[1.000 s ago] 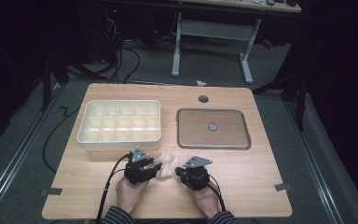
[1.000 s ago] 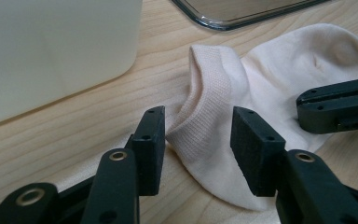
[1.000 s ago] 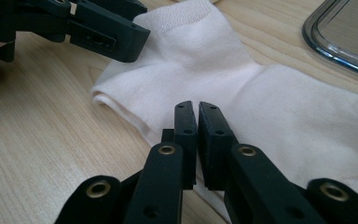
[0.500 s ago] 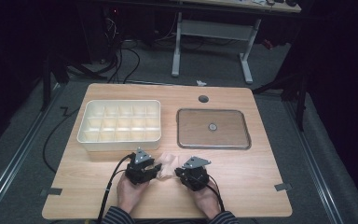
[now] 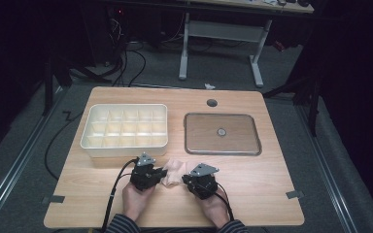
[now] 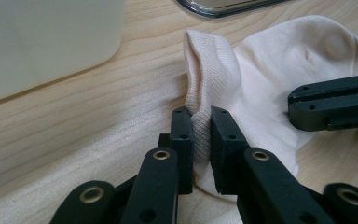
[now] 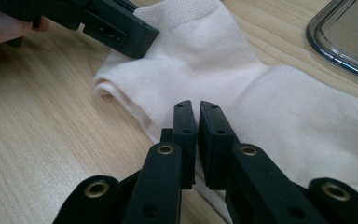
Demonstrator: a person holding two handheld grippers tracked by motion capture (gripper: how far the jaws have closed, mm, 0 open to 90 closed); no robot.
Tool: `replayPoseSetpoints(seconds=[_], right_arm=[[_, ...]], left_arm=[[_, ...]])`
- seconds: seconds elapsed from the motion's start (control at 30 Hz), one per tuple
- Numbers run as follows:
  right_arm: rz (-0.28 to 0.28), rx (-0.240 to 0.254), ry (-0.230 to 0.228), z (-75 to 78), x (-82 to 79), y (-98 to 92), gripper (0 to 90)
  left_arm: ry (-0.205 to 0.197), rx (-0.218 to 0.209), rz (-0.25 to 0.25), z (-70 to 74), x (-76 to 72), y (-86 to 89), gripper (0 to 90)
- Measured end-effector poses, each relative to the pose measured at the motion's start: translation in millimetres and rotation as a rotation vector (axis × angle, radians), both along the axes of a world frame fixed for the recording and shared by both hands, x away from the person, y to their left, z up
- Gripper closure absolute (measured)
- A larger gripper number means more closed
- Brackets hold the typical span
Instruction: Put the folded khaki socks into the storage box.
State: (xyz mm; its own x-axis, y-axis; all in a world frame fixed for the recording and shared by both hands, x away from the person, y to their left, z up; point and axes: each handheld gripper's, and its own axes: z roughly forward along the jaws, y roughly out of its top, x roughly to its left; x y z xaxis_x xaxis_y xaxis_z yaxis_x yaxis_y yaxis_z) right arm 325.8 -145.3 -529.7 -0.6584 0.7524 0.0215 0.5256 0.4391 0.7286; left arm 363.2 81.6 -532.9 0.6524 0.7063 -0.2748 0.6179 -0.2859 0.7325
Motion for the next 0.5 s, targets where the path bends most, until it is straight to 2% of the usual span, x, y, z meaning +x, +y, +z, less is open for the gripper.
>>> replayPoseSetpoints(seconds=[0.13, 0.3, 0.5], right_arm=[[0.0, 0.005, 0.001, -0.1, 0.3, -0.1, 85.6], [-0.001, 0.004, 0.008, 0.4, 1.0, 0.0, 85.7], [-0.004, 0.012, 0.015, 0.4, 2.6, -0.2, 86.2]], left_arm=[[-0.007, -0.029, -0.013, 4.6, -2.0, 2.7, 81.5], [-0.035, -0.047, -0.046, 17.9, -4.0, 0.2, 81.4], [-0.046, -0.058, -0.075, 24.4, -6.1, -1.1, 81.4]])
